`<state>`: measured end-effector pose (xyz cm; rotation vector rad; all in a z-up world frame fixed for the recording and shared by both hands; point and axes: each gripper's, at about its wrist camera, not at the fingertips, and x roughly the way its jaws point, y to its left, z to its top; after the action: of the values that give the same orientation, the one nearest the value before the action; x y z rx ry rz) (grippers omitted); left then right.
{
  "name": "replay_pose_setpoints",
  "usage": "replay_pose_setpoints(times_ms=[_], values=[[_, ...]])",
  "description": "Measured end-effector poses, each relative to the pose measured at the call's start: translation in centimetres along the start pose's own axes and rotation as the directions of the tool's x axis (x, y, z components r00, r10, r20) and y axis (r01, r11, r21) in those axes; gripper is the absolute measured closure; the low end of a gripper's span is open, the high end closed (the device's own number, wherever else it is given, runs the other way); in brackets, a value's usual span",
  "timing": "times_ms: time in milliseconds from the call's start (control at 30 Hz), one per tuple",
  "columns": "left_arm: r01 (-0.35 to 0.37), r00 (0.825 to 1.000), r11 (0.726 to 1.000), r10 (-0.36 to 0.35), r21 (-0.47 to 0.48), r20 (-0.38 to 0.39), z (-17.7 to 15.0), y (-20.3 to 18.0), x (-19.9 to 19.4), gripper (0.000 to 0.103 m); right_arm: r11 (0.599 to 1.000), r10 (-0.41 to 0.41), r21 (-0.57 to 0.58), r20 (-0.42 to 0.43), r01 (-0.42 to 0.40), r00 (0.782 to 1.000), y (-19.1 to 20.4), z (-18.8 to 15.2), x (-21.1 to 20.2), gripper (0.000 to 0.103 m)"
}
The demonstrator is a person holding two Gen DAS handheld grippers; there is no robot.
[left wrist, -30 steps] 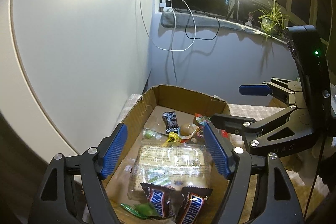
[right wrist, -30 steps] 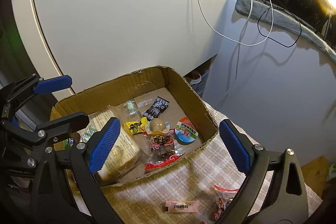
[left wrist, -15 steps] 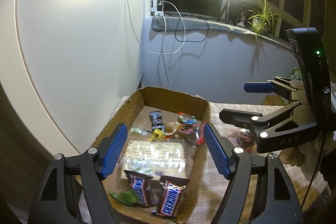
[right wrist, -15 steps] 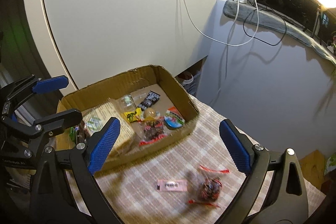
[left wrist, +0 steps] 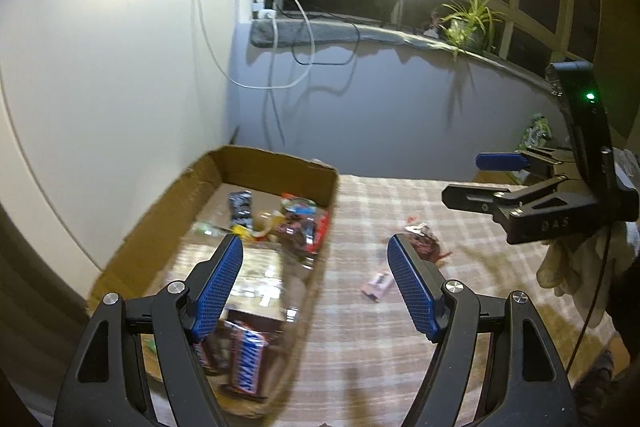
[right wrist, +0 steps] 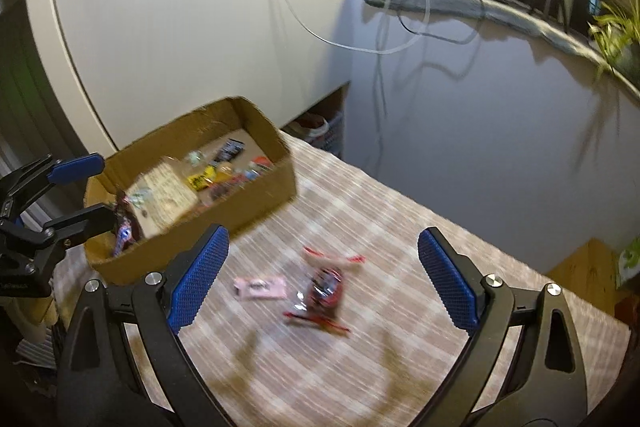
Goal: Organize snacks
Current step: 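Move both tools back to the pink packet and red candy bag, then grasp the pink packet with the left tool while the right tool grasps the red candy bag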
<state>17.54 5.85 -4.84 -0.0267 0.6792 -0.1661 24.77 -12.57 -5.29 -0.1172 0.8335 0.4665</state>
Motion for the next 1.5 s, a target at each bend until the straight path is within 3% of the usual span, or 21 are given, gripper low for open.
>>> replay_pose_setpoints(times_ms=[67, 333, 500, 733, 867, 1167, 1500], values=[[0.016, 1.0, 1.0, -0.016, 0.01, -0.015, -0.5, -0.9, 0.4, 0.029, 1.0, 0.008, 0.022, -0.014, -0.007, 1.0, -0.9, -0.5, 0.2, 0.006], [0.087, 0.992, 0.994, -0.081, 0.059, -0.101, -1.9, -4.0, 2.7, 0.052, 0.993, 0.074, 0.1, -0.082, -0.066, 0.994, -2.4, -1.6, 2.4, 0.006], [0.119, 0.983, 0.991, -0.108, 0.067, -0.148, -2.5, -5.1, 4.2, 0.057, 0.981, 0.127, 0.162, -0.129, -0.106, 0.984, -3.0, -2.0, 4.2, 0.006], [0.156, 0.969, 0.985, -0.139, 0.07, -0.206, -3.2, -6.1, 6.2, 0.058, 0.966, 0.168, 0.222, -0.163, -0.13, 0.972, -3.7, -2.8, 5.9, 0.006], [0.167, 0.96, 0.985, -0.153, 0.039, -0.233, -3.3, -6.1, 7.5, 0.058, 0.96, 0.188, 0.242, -0.179, -0.142, 0.966, -3.9, -3.0, 6.6, 0.017], [0.159, 0.953, 0.986, -0.142, 0.042, -0.267, -3.5, -6.5, 9.7, 0.058, 0.955, 0.215, 0.248, -0.212, -0.16, 0.953, -3.8, -3.1, 7.8, 0.031], [0.149, 0.944, 0.987, -0.127, 0.052, -0.305, -3.7, -6.1, 12.0, 0.058, 0.956, 0.218, 0.248, -0.233, -0.159, 0.948, -4.1, -3.6, 8.5, 0.034]])
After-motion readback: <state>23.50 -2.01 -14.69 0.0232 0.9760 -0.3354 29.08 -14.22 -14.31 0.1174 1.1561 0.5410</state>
